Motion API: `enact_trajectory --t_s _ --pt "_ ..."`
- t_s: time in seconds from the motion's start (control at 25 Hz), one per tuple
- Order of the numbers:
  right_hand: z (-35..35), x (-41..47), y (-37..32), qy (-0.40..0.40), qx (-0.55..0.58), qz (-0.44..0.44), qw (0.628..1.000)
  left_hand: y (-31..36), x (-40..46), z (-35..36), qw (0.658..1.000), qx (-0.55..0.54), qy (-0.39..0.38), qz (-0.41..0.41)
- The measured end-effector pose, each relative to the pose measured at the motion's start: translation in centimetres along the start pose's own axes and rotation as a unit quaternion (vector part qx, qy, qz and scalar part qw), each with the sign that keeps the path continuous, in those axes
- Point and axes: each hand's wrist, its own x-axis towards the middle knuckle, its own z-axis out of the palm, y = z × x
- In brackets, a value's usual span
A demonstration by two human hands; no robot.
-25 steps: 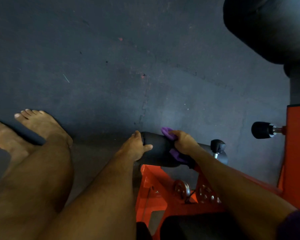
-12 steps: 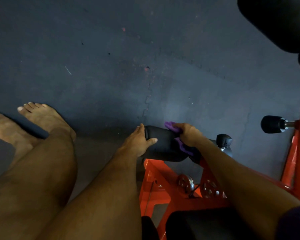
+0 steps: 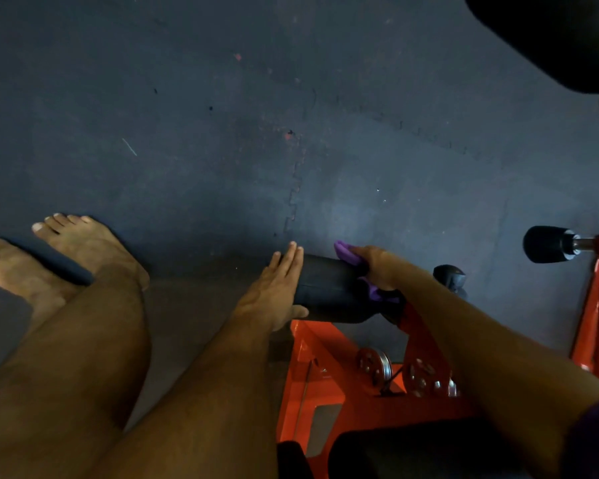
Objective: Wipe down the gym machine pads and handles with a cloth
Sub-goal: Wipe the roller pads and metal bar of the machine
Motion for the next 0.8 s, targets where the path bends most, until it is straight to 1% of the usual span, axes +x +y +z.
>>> enact_trajectory --t_s 0.08,0.16,0.24,0.32,0.4,0.48,0.6,0.64,0.72,0.8 --pt "-0.2 0.4 0.1 0.019 0.043 0.009 0.999 0.3 0.3 -0.2 0.997 0.076 0.008 -0.004" --pt "-0.2 1.3 -2.5 0.039 0.05 -0.016 0.998 0.8 0.0 0.1 0.991 0.133 0.028 -0.006" --pt "-0.4 2.5 -5.0 0.031 0.065 -0.066 0.995 1.3 -0.6 0.1 0.987 0.151 0.056 0.008" --pt "-1.1 3.4 -5.7 0.004 0.076 -0.074 0.994 0.6 -0.8 -0.3 0.989 0.127 0.067 0.041" --pt "-1.3 3.6 -4.8 -0.031 0.066 -0.05 0.996 -0.1 -1.1 -1.4 0.992 0.077 0.076 0.064" --pt "-0.9 3.3 -3.2 -0.03 0.062 -0.012 0.998 -0.1 -1.3 -1.9 0.991 0.071 0.091 0.069" --pt "-1.0 2.4 -0.5 -0.006 0.105 0.044 0.993 1.7 -1.2 -1.4 0.98 0.158 0.105 0.068" --pt "-1.0 1.9 -0.2 0.007 0.12 0.05 0.992 2.0 -1.0 -0.9 0.973 0.19 0.114 0.061" --pt "-0.4 0.2 -0.9 0.03 0.121 0.017 0.992 2.0 -0.8 0.2 0.968 0.221 0.112 0.044" --pt "1.1 -2.2 -2.9 0.074 0.132 -0.049 0.987 1.5 -0.8 0.8 0.969 0.23 0.082 0.046"
